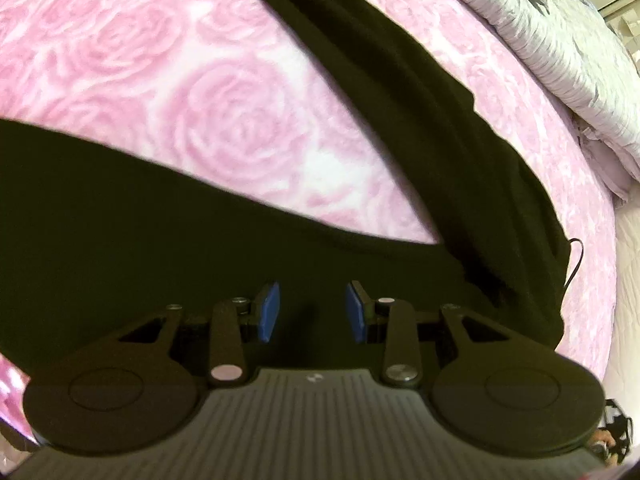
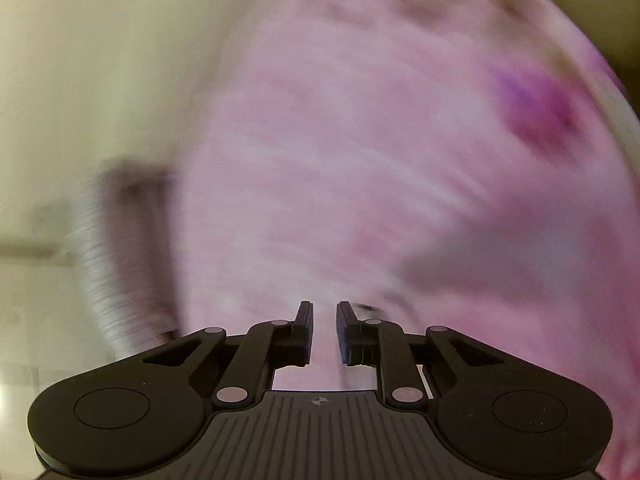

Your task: Fold clothes

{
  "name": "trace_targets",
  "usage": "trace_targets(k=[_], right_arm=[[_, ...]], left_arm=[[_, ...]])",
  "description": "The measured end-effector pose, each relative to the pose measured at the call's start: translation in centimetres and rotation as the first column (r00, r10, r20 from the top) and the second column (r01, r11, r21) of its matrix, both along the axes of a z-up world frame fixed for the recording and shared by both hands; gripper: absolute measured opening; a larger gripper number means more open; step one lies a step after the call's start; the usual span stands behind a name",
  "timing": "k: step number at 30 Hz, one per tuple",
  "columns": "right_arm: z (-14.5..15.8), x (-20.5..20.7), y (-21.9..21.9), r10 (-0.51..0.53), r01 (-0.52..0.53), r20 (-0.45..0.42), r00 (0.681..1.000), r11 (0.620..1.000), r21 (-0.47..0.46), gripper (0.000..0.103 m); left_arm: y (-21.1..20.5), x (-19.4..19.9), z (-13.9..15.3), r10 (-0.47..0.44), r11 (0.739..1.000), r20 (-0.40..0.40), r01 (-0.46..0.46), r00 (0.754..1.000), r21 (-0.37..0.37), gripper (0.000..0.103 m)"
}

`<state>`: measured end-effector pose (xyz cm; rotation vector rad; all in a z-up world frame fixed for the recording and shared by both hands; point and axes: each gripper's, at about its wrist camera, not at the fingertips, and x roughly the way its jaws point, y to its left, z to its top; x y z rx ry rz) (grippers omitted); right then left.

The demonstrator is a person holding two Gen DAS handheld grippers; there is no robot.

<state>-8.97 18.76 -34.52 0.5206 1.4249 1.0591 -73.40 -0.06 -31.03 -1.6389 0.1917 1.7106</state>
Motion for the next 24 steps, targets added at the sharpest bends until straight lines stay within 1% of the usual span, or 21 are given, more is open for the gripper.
trace_targets(k=[1, 2, 3, 4, 5, 6, 7, 9, 10, 12, 14, 16, 17, 19, 20, 21, 22, 23, 24], right_arm=[[2.0, -0.1, 0.5, 0.057, -0.064, 0.087, 0.995, 0.995, 0.081, 0.018], [3.5, -0.3, 0.9, 0.112, -0.132, 0.140, 0.984, 0.980, 0.148, 0.018], [4.9, -0.9, 1.5, 0.203, -0.240, 0.181, 0.962, 0.947, 0.213, 0.018], [6.1, -1.5, 2.1, 0.288, -0.343, 0.224, 0.931, 0.902, 0.263, 0.018], [6.6, -2.5, 2.8, 0.374, -0.431, 0.245, 0.894, 0.869, 0.245, 0.018], [6.9, -3.8, 3.4, 0.459, -0.511, 0.262, 0.849, 0.840, 0.184, 0.019], [6.5, -4.6, 3.9, 0.510, -0.549, 0.253, 0.822, 0.827, 0.118, 0.019], [4.7, -4.9, 4.3, 0.510, -0.513, 0.204, 0.835, 0.857, -0.042, 0.019], [3.3, -4.5, 4.1, 0.486, -0.473, 0.174, 0.856, 0.874, -0.113, 0.023], [0.8, -3.7, 4.6, 0.442, -0.411, 0.119, 0.889, 0.886, -0.216, 0.024], [-1.5, -2.9, 5.6, 0.416, -0.386, 0.075, 0.906, 0.886, -0.257, 0.024], [-3.4, -2.8, 7.0, 0.382, -0.351, 0.060, 0.922, 0.891, -0.287, 0.024], [-4.0, -2.7, 7.7, 0.361, -0.325, 0.068, 0.930, 0.894, -0.309, 0.024], [-5.0, -2.6, 7.8, 0.282, -0.248, 0.059, 0.958, 0.912, -0.326, 0.023], [-4.6, -2.9, 8.0, 0.316, -0.274, 0.092, 0.944, 0.910, -0.310, 0.023], [-4.2, -3.2, 8.1, 0.348, -0.300, 0.125, 0.929, 0.907, -0.294, 0.010], [-3.7, -3.5, 8.2, 0.379, -0.327, 0.159, 0.911, 0.903, -0.280, 0.004], [-3.1, -4.0, 8.3, 0.417, -0.362, 0.201, 0.886, 0.894, -0.263, 0.004], [-1.5, -5.6, 8.1, 0.504, -0.451, 0.296, 0.812, 0.862, -0.231, 0.004]], left_arm=[[0.6, 0.0, 0.2, -0.005, 1.000, -0.002, 0.005, 1.000, 0.008, 0.031], [1.2, 0.2, 0.3, -0.009, 1.000, -0.002, 0.009, 1.000, 0.017, 0.031], [1.8, 0.4, 0.4, -0.014, 1.000, -0.002, 0.014, 1.000, 0.026, 0.031], [2.5, 0.6, 0.5, -0.018, 0.999, 0.001, 0.018, 1.000, 0.035, 0.031], [3.3, 0.9, 0.5, -0.021, 0.999, 0.010, 0.021, 1.000, 0.043, 0.031], [4.0, 1.4, 0.5, -0.027, 0.998, 0.023, 0.026, 0.999, 0.052, 0.031], [4.7, 1.8, 0.4, -0.039, 0.998, 0.033, 0.037, 0.999, 0.057, 0.031], [5.8, 2.7, 0.3, -0.066, 0.996, 0.046, 0.063, 0.997, 0.064, 0.031], [6.4, 3.2, 0.3, -0.079, 0.995, 0.052, 0.076, 0.995, 0.068, 0.031], [7.6, 4.1, 0.1, -0.106, 0.992, 0.065, 0.101, 0.992, 0.076, 0.031], [8.3, 4.8, -0.1, -0.118, 0.991, 0.072, 0.112, 0.990, 0.075, 0.032], [8.8, 5.2, -0.4, -0.118, 0.992, 0.074, 0.114, 0.990, 0.063, 0.032], [9.0, 5.3, -0.5, -0.117, 0.992, 0.073, 0.113, 0.990, 0.057, 0.032], [9.4, 5.4, -0.5, -0.116, 0.992, 0.067, 0.112, 0.991, 0.051, 0.032], [9.6, 5.4, -0.3, -0.115, 0.992, 0.062, 0.111, 0.992, 0.051, 0.032], [9.9, 5.3, -0.2, -0.114, 0.992, 0.057, 0.111, 0.992, 0.052, 0.032], [10.1, 5.3, 0.0, -0.113, 0.993, 0.052, 0.110, 0.992, 0.053, 0.032], [10.3, 5.2, 0.2, -0.110, 0.993, 0.046, 0.108, 0.993, 0.055, 0.032], [10.6, 5.1, 0.5, -0.108, 0.993, 0.040, 0.105, 0.993, 0.058, 0.032]])
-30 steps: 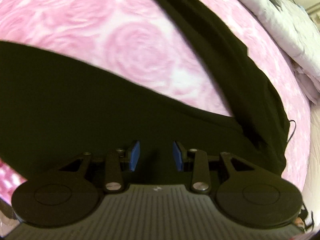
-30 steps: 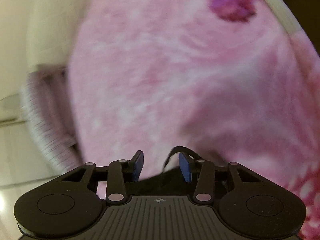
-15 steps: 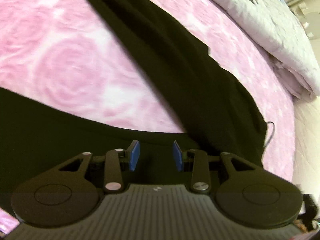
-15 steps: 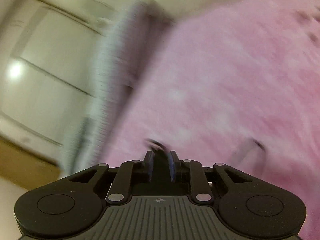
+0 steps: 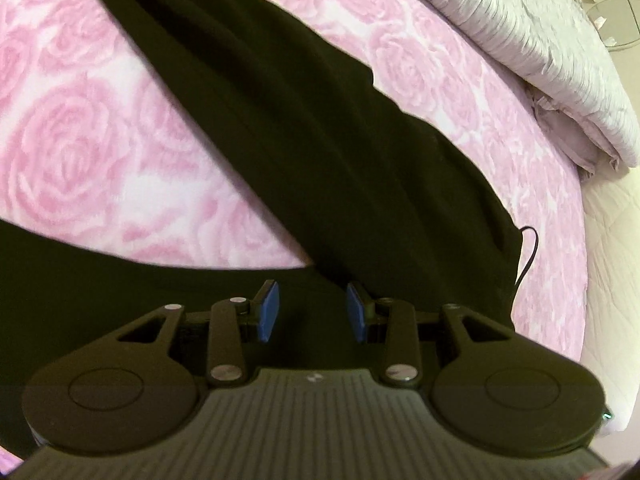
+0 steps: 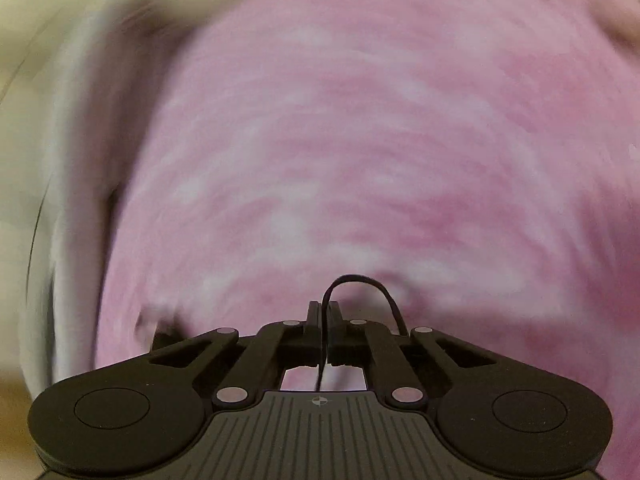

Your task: Fold clothes

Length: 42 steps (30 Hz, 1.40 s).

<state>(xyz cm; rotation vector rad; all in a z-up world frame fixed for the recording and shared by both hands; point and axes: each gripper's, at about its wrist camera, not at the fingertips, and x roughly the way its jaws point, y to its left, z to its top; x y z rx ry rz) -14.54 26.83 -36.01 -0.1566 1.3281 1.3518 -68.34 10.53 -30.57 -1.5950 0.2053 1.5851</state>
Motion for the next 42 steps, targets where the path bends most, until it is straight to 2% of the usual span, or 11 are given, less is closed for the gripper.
trace_targets(k=[2, 4, 6, 9, 20, 24, 32, 36, 38, 40, 42], right_arm=[[3.6, -4.2, -1.6, 0.275, -0.306, 0.183, 0.944, 0.937, 0.171, 0.004], [6.3, -10.0, -4.3, 0.549, -0.656, 0.389, 0.740, 0.718, 0.235, 0.004], [6.4, -14.2, -6.2, 0.718, -0.811, 0.396, 0.572, 0.566, 0.145, 0.005], [3.7, -17.4, -7.6, 0.802, -0.857, 0.405, 0.438, 0.509, -0.081, 0.011], [5.4, -14.3, 2.2, 0.695, -0.752, 0.416, 0.587, 0.658, -0.037, 0.012], [6.5, -14.9, 1.1, 0.759, -0.816, 0.339, 0.556, 0.576, 0.051, 0.012], [4.1, -21.7, -7.4, 0.799, -0.918, 0.565, 0.206, 0.358, -0.172, 0.012], [1.8, -19.9, -10.5, 0.752, -0.887, 0.648, -0.118, 0.214, -0.409, 0.012], [1.6, -18.4, -12.2, 0.716, -0.881, 0.672, -0.190, 0.177, -0.438, 0.028], [1.7, -17.0, -13.6, 0.699, -0.880, 0.683, -0.210, 0.169, -0.444, 0.103], [2.1, -15.9, -14.6, 0.726, -0.890, 0.671, -0.152, 0.194, -0.412, 0.103]], left_arm=[[0.4, -0.3, 0.4, 0.007, 1.000, -0.013, -0.007, 1.000, 0.006, 0.032], [0.9, -0.5, 0.5, 0.014, 1.000, -0.022, -0.014, 1.000, 0.003, 0.032], [1.3, -0.5, 0.3, 0.020, 1.000, -0.020, -0.020, 1.000, -0.003, 0.032], [1.7, -0.2, 0.4, 0.021, 1.000, -0.006, -0.021, 1.000, 0.006, 0.032], [0.4, -0.7, -0.4, 0.081, 0.997, 0.018, -0.080, 0.997, -0.008, 0.032], [1.6, 0.1, -0.3, 0.048, 0.999, 0.030, -0.049, 0.998, 0.019, 0.032], [5.0, 4.9, -0.2, -0.278, 0.960, 0.045, 0.275, 0.960, 0.059, 0.032], [5.9, 8.3, -0.8, -0.448, 0.894, -0.030, 0.449, 0.893, 0.004, 0.032], [6.3, 9.6, -1.3, -0.474, 0.881, -0.002, 0.474, 0.881, 0.010, 0.032], [6.6, 11.0, -1.3, -0.510, 0.860, 0.028, 0.508, 0.860, 0.046, 0.032], [6.8, 12.5, -1.3, -0.547, 0.836, 0.045, 0.543, 0.836, 0.074, 0.032]])
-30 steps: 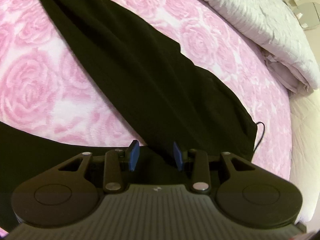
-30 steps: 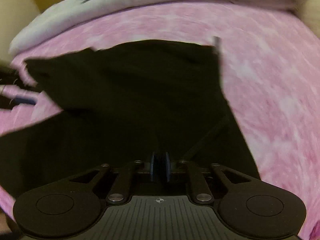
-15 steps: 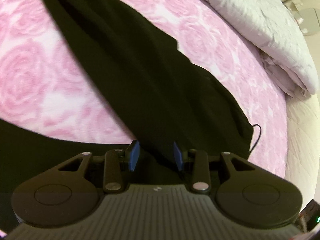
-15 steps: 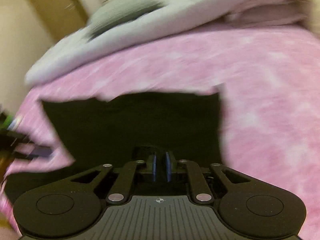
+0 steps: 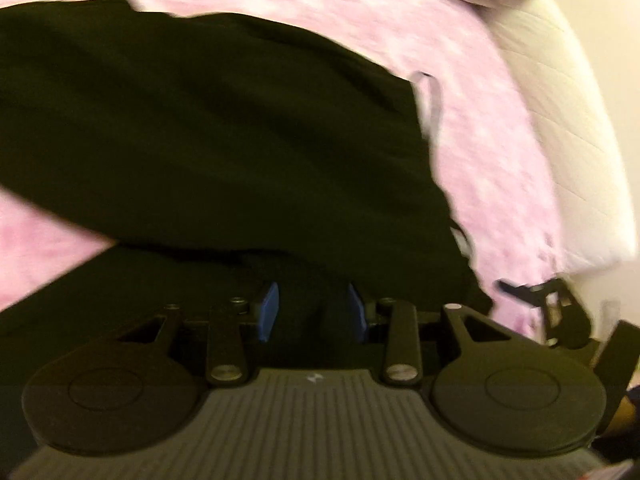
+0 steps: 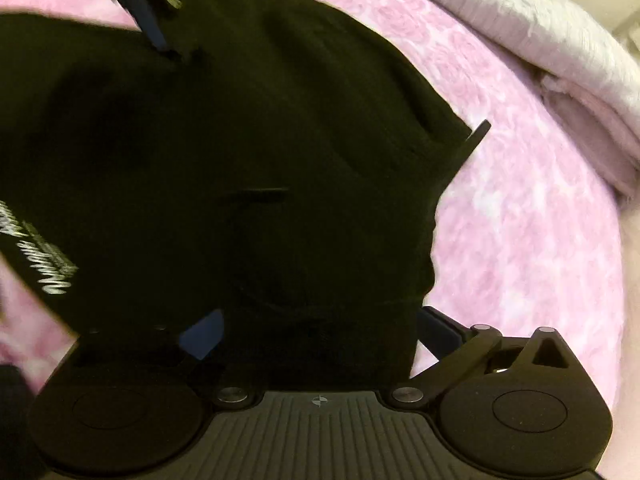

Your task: Fold clothes

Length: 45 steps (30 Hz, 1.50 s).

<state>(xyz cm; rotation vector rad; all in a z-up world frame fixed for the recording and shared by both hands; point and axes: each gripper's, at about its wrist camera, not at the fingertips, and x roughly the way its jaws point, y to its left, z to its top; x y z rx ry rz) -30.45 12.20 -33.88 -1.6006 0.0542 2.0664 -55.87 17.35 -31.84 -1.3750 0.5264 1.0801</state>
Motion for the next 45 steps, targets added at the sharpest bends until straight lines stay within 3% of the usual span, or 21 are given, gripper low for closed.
trace_targets(k=[4, 6, 8, 11, 13, 17, 19, 24, 28, 30, 31, 33, 35, 36, 37, 39, 40, 41, 44, 45], right_arm=[[1.7, 2.3, -1.8, -0.128, 0.119, -0.127, 0.984, 0.990, -0.071, 0.103], [2.5, 4.0, 0.0, -0.284, 0.258, -0.194, 0.939, 0.955, -0.149, 0.103], [3.4, 5.8, 1.7, -0.436, 0.383, -0.246, 0.866, 0.894, -0.234, 0.103], [3.5, 8.4, 5.8, -0.627, 0.520, -0.309, 0.715, 0.773, -0.364, 0.093], [3.3, 10.1, 9.0, -0.729, 0.579, -0.336, 0.597, 0.681, -0.448, 0.068], [2.3, 9.6, 14.5, -0.775, 0.566, -0.385, 0.501, 0.630, -0.532, 0.044], [1.7, 8.9, 17.0, -0.789, 0.541, -0.406, 0.461, 0.612, -0.577, 0.043], [-0.2, 5.7, 23.1, -0.810, 0.494, -0.432, 0.398, 0.586, -0.642, 0.044], [-2.5, 2.8, 26.5, -0.784, 0.488, -0.445, 0.432, 0.618, -0.616, 0.044], [-4.1, 1.6, 27.8, -0.792, 0.488, -0.432, 0.432, 0.608, -0.626, 0.043], [-4.3, 1.4, 27.9, -0.782, 0.482, -0.448, 0.432, 0.621, -0.619, 0.036], [-4.4, 1.0, 28.0, -0.761, 0.470, -0.484, 0.432, 0.648, -0.600, 0.005], [-2.5, 1.0, 26.7, -0.701, 0.476, -0.568, 0.432, 0.712, -0.516, 0.004], [-0.9, 0.9, 25.3, -0.633, 0.454, -0.624, 0.458, 0.770, -0.449, 0.004], [1.3, 0.2, 23.0, -0.493, 0.388, -0.681, 0.542, 0.865, -0.318, 0.004], [3.9, -1.6, 17.8, -0.211, 0.188, -0.682, 0.701, 0.976, -0.109, 0.004], [4.9, -2.6, 15.1, -0.062, 0.061, -0.654, 0.754, 0.998, -0.024, 0.004], [5.8, -3.6, 12.4, 0.080, -0.066, -0.615, 0.785, 0.997, 0.045, 0.004], [5.3, -5.3, 5.9, 0.227, -0.298, -0.542, 0.809, 0.953, -0.045, 0.004], [4.3, -5.8, 4.6, 0.223, -0.312, -0.493, 0.841, 0.944, -0.106, 0.005]], left_arm=[[0.1, 2.0, 0.0, -0.061, 0.998, 0.002, 0.061, 0.998, -0.002, 0.032], [0.3, 2.2, -0.2, -0.053, 0.999, 0.010, 0.053, 0.999, -0.003, 0.032], [0.6, 2.5, -0.4, -0.041, 0.999, 0.018, 0.041, 0.999, -0.004, 0.032], [1.6, 2.8, -0.6, -0.013, 1.000, 0.014, 0.013, 1.000, -0.001, 0.032], [3.1, 2.9, -0.6, 0.010, 1.000, -0.004, -0.010, 1.000, 0.001, 0.032], [7.1, 3.0, -0.2, 0.025, 0.999, -0.021, -0.025, 0.999, 0.033, 0.032], [9.6, 3.1, -0.1, 0.027, 0.999, -0.020, -0.026, 0.999, 0.046, 0.032], [13.9, 3.6, -0.2, -0.009, 0.998, -0.047, 0.012, 0.999, 0.064, 0.032], [13.6, 2.6, -0.4, 0.001, 0.999, -0.042, 0.002, 0.999, 0.053, 0.032], [13.3, 2.1, -0.9, 0.023, 0.999, -0.035, -0.022, 0.999, 0.033, 0.032], [13.1, 1.6, -1.1, 0.034, 0.999, -0.033, -0.033, 0.999, 0.025, 0.032], [12.4, 0.6, -1.0, 0.065, 0.998, -0.030, -0.064, 0.997, 0.015, 0.032], [11.3, -0.7, -0.8, 0.106, 0.994, -0.029, -0.106, 0.994, 0.012, 0.032], [10.5, -1.5, -0.6, 0.136, 0.991, -0.025, -0.135, 0.990, 0.012, 0.032], [9.6, -2.4, -0.3, 0.167, 0.986, -0.021, -0.166, 0.986, 0.011, 0.032], [7.8, -4.0, 0.1, 0.228, 0.974, -0.011, -0.228, 0.974, 0.008, 0.032], [6.9, -4.9, 0.3, 0.260, 0.966, -0.009, -0.260, 0.966, 0.004, 0.032], [5.9, -5.7, 0.5, 0.291, 0.957, -0.009, -0.291, 0.957, 0.001, 0.032], [2.8, -8.0, 1.2, 0.376, 0.926, -0.030, -0.376, 0.926, -0.012, 0.032], [1.9, -8.6, 1.4, 0.396, 0.918, -0.036, -0.396, 0.918, -0.014, 0.032]])
